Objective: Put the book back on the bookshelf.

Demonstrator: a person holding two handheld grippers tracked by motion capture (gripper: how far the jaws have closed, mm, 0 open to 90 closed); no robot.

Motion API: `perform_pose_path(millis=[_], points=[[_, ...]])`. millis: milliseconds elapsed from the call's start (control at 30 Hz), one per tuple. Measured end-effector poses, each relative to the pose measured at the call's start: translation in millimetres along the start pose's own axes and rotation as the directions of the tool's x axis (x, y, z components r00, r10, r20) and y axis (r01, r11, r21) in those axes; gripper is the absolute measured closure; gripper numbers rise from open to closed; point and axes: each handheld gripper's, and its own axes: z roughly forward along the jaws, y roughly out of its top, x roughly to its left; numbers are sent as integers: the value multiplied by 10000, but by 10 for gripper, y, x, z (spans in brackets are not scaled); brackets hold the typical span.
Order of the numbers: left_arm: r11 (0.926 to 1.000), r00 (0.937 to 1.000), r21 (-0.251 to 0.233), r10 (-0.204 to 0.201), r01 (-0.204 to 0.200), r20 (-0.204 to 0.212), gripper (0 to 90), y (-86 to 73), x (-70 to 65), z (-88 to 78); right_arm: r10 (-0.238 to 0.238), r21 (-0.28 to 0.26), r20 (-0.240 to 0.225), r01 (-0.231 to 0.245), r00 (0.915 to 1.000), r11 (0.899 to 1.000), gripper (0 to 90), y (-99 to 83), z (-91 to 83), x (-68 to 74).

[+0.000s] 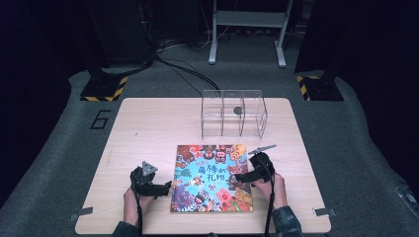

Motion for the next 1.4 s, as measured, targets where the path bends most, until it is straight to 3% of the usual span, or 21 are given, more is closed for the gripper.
perform_pose_path(millis=[633,1000,1100,1233,1267,1400], points=[[9999,9999,56,102,-103,60,0,1,-1,-3,126,668,-263,-108,9996,9977,102,126,123,16],[9996,9995,195,178,-183,248,0,7,2,-14,413,617,-233,-398,9989,9973,143,177,120,-91],[10000,9997,-66,39,-37,261,0,9,8,0,556,675,-309,-534,9980,9963,146,221,119,-126],[9993,9995,340,144,-154,289,1,153,96,32,581,447,-298,-567,9979,9974,159,301,96,-207],[9991,9996,390,145,-154,230,1,200,118,46,799,557,-305,-781,9963,9954,160,320,91,-209],[9975,9998,696,125,-112,-184,2,344,169,145,655,382,-159,-648,9977,9972,180,395,109,-244]])
